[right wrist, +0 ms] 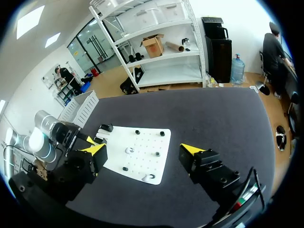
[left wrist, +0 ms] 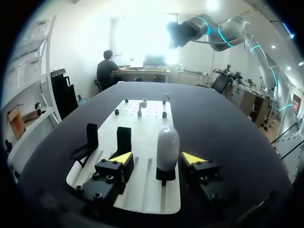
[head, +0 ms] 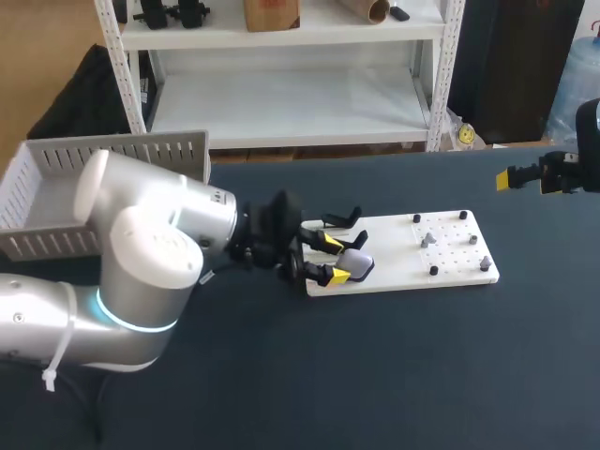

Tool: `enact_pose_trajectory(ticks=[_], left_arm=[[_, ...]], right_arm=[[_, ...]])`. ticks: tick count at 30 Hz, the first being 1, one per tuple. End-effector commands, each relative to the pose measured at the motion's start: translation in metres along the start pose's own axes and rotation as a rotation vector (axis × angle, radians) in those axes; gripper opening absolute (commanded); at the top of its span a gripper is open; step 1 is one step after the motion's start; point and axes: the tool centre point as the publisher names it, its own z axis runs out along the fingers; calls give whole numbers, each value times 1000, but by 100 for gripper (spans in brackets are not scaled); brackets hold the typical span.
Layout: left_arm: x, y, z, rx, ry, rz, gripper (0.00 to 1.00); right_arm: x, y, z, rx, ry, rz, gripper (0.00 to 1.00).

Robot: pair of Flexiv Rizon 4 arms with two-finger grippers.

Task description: Pick up each earbud case from the left stands, insert the matching earbuds, close the lid, and place the case in the box.

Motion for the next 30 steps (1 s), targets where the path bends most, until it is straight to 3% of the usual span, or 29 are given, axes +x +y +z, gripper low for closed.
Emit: enact_pose_trajectory(ticks=[1,18,23,26,30], left_arm=[[-1,2,7,12,-7,7,58],[-2,0,18,49,-31,16,47],[-2,-1,18,52,-37,19,29],[-2,-3,18,54,-43,20,2],[-1,-4,17,56,-51,20,0]], right_arm=[[0,0,0,-1,1,-1,100],[0,0,0,-1,1,-1,100],[0,0,0,-1,1,-1,100],[0,0,0,-1,1,-1,100],[0,0,0,-1,1,-1,100]])
